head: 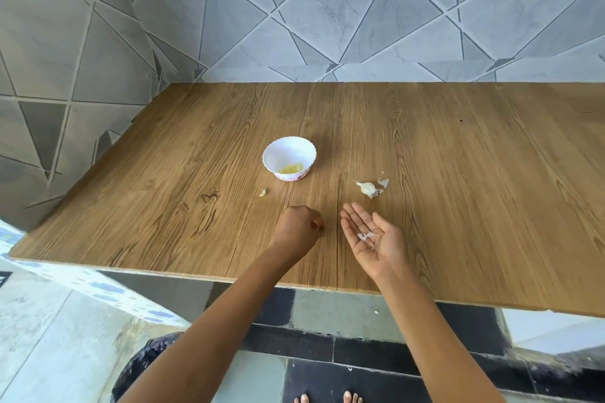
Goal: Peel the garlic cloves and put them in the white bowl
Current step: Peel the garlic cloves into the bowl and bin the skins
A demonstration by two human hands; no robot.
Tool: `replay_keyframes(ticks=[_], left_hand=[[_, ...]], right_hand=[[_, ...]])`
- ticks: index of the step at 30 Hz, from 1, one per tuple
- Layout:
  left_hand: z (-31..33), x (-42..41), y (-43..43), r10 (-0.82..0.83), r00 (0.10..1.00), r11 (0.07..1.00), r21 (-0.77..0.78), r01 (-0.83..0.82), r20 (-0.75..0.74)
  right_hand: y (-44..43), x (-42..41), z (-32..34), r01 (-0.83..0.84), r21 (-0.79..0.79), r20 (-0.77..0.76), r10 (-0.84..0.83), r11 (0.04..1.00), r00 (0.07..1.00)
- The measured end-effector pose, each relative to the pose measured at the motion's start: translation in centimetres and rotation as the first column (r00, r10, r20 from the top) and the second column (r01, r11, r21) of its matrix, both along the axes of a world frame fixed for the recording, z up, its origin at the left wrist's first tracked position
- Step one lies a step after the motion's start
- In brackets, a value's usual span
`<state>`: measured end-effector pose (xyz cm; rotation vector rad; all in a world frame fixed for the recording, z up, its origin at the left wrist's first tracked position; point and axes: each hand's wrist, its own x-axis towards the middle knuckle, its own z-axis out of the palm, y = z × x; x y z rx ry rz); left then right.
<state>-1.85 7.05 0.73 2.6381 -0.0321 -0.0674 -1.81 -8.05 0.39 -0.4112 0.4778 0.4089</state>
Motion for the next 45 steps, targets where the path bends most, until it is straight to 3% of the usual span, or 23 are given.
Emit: replay_keyframes(ticks=[4, 12, 22, 23, 25, 27, 29, 33, 36, 41, 45], left_hand=[[0.3, 1.2, 1.1, -0.062, 0.997, 0.994, -0.088, 0.067, 0.054], [-0.2, 1.5, 1.4, -0.418, 0.907, 0.901, 0.146, 0.408, 0.046], [-0.2, 2.5, 0.4, -0.32, 0.947, 0.915, 0.262, 0.308, 0.004], [0.0, 2.7, 0.5, -0.293, 0.956, 0.931, 0.226, 0.286, -0.004], [0.8, 3.3, 1.0, -0.206, 0.978, 0.978, -0.016, 0.206, -0.021], [2.3, 3.2, 1.3, -0.141, 0.989, 0.939, -0.323, 0.12, -0.04], [3.8, 3.2, 0.8, -0.186, 0.982, 0.877, -0.458, 0.147, -0.04], [4.5, 3.0, -1.2, -0.345, 0.935, 0.901, -0.251, 0.353, 0.075], [3.5, 2.6, -2.0, -0.373, 0.918, 0.912, -0.132, 0.389, 0.133], [3.6, 2.3, -3.4, -0.318, 0.921, 0.935, -0.086, 0.344, 0.224], [4.5, 2.9, -5.1, -0.296, 0.928, 0.925, -0.174, 0.337, 0.227]], right_hand=[[-0.3, -0.1, -0.1, 0.006, 0.007, -0.013, -0.006, 1.0, 1.0], [-0.3, 0.2, -0.4, 0.024, 0.004, -0.006, -0.024, 1.0, 1.0], [0.0, 0.5, -0.7, 0.036, -0.023, 0.0, -0.036, 0.999, 0.999], [0.0, 0.4, -0.7, 0.038, -0.02, -0.004, -0.038, 0.999, 0.999], [0.0, 0.3, -0.7, 0.034, -0.02, -0.012, -0.034, 0.999, 0.999], [0.3, 0.3, -0.5, 0.027, -0.021, -0.02, -0.027, 0.999, 0.999], [0.7, 0.4, -0.1, 0.036, -0.014, -0.035, -0.037, 0.999, 0.999], [1.7, 1.0, 0.3, 0.074, -0.009, -0.068, -0.074, 0.997, 0.995], [1.9, 1.1, 0.8, 0.095, 0.018, -0.083, -0.093, 0.995, 0.992], [0.9, 0.7, 1.4, 0.134, 0.056, -0.059, -0.131, 0.989, 0.99], [-1.2, 1.0, 0.7, 0.171, 0.04, -0.041, -0.17, 0.984, 0.985]])
